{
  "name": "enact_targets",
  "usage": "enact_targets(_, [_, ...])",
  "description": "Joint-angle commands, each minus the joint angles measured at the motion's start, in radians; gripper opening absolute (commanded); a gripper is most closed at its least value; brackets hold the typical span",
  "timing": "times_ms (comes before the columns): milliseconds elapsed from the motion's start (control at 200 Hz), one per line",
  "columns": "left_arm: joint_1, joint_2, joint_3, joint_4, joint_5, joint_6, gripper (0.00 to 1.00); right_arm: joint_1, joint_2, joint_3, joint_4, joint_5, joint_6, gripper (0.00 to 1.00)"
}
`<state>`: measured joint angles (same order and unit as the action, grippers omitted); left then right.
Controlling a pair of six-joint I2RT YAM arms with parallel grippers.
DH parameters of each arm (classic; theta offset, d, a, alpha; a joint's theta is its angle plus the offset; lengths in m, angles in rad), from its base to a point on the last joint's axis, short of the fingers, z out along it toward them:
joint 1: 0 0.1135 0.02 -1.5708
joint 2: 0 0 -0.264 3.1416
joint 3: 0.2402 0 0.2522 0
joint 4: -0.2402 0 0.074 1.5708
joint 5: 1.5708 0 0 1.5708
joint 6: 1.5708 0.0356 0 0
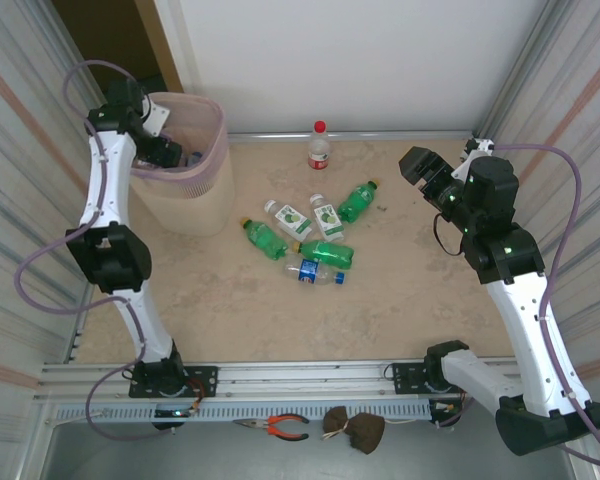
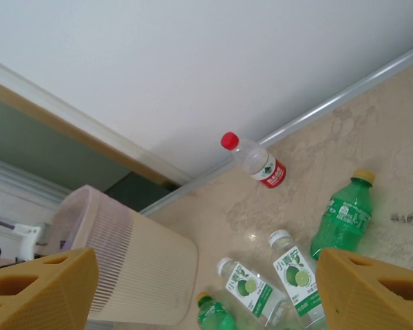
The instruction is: Put the plastic bottles in the bin
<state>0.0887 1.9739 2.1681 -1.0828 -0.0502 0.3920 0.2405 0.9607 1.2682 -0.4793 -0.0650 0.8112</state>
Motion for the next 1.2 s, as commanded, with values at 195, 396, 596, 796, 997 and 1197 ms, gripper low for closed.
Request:
enact_targets(195, [-0.009, -0.140, 0.056, -0.022, 0.102, -0.068, 0.92, -0.008, -0.020, 0.008, 0.019, -0.015, 0.008, 0.83])
enact_targets(396, [-0.010, -0.179, 0.055, -0.023, 0.173, -0.106, 0.90, -0.008, -0.023, -0.003, 0.022, -0.017, -0.010, 0.83])
enact_targets(596, [-0.014, -0.188, 0.034, -0.018, 0.218, -0.127, 0.67, -0.007, -0.020, -0.002, 0.017, -0.020, -0.023, 0.83])
enact_targets(796, [-0.013, -0.138, 0.018, 0.048, 0.173, -0.127, 0.47, -0.007, -0.012, 0.000, 0.021, -0.027, -0.024, 0.83])
enact_targets(997, [-0.012, -0.039, 0.091, 0.100, 0.133, -0.114, 0.40, -0.007, -0.006, 0.007, 0.016, -0.022, -0.031, 0.83])
enact_targets(1197, [-0.009, 0.093, 0.196, 0.104, 0.062, -0.080, 0.37, -0.007, 0.003, 0.007, 0.017, -0.013, -0.034, 0.83])
